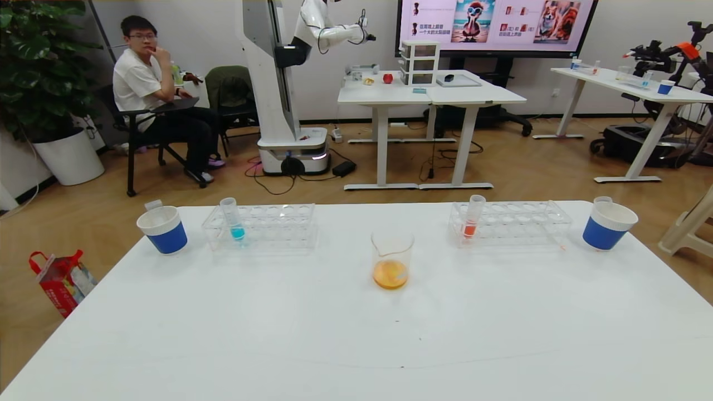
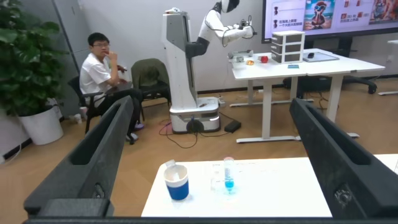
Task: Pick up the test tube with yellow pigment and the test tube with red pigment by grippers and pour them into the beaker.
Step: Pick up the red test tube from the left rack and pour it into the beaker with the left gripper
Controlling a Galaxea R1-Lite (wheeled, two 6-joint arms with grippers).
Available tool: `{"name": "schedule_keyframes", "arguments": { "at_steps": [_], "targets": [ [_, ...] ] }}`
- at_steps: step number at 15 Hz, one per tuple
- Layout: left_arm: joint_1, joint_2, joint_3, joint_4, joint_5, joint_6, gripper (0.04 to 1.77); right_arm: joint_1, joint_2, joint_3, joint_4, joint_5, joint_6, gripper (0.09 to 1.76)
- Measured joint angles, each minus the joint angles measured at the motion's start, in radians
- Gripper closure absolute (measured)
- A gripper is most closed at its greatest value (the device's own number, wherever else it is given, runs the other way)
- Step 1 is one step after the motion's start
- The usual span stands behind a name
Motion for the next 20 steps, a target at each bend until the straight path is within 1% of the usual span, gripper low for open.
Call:
{"name": "schedule_keyframes", "arguments": {
  "at_steps": [3,6,8,9,10,12,14,15,16,17,20],
  "targets": [
    [0.002,-0.2,0.045,0.143,0.016,0.0,0.06,0.0,0.0,0.0,0.0,0.0,0.0,0.11],
    [0.02,-0.38,0.147,0.195,0.015,-0.008,0.06,0.0,0.0,0.0,0.0,0.0,0.0,0.11],
    [0.034,-0.488,0.239,0.199,-0.033,-0.008,0.06,0.0,0.0,0.0,0.0,0.0,0.0,0.11],
    [0.037,-0.544,0.298,0.197,-0.067,-0.003,0.06,0.0,0.0,0.0,0.0,0.0,0.0,0.11],
    [0.04,-0.585,0.366,0.188,-0.087,-0.003,0.06,0.0,0.0,0.0,0.0,0.0,0.0,0.11],
    [0.043,-0.629,0.51,0.128,-0.1,-0.016,0.06,0.0,0.0,0.0,0.001,0.0,0.0,0.11],
    [0.044,-0.649,0.686,0.053,-0.107,-0.027,0.06,0.0,0.0,0.0,0.0,0.0,0.0,0.11],
    [0.045,-0.654,0.762,0.039,-0.11,-0.033,0.06,0.0,0.0,0.0,0.0,0.0,0.0,0.11],
    [0.045,-0.657,0.816,0.073,-0.113,-0.046,0.06,0.0,0.0,0.0,0.0,0.0,0.0,0.11],
    [0.045,-0.658,0.843,0.131,-0.118,-0.06,0.06,0.0,0.0,0.0,0.0,0.0,0.0,0.11],
    [0.045,-0.659,0.864,0.134,-0.122,-0.066,0.06,0.0,0.0,0.0,0.0,0.0,0.0,0.11]
  ]
}}
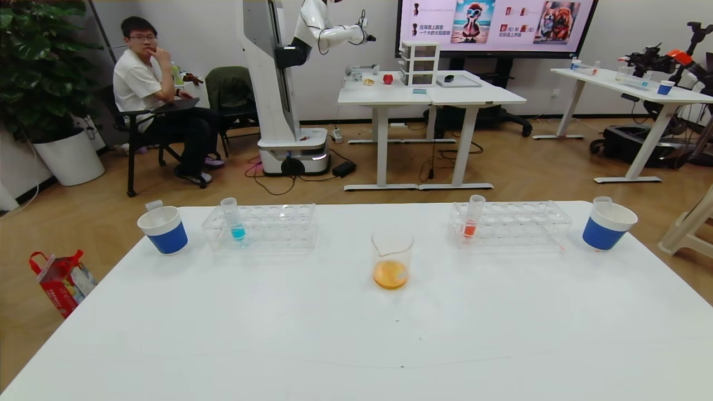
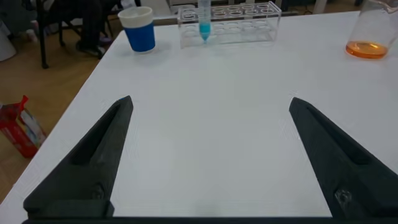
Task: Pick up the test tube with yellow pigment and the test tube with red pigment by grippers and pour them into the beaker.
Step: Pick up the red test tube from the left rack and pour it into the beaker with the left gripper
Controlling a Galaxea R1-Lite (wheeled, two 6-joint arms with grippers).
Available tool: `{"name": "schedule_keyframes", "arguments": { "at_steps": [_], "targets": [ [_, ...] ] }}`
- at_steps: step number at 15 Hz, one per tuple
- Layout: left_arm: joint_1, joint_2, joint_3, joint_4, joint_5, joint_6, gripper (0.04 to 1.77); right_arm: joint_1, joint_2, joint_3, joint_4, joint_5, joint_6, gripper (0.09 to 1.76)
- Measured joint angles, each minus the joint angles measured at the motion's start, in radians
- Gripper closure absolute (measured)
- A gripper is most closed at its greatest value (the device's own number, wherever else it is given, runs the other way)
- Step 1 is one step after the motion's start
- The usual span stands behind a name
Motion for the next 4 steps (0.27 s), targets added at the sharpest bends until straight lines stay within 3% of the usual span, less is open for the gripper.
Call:
{"name": "schedule_keyframes", "arguments": {
  "at_steps": [4],
  "targets": [
    [0.0,0.0,0.003,0.001,0.001,-0.006,0.06,0.0,0.0,0.0,0.0,0.0,0.0,0.11]
  ]
}}
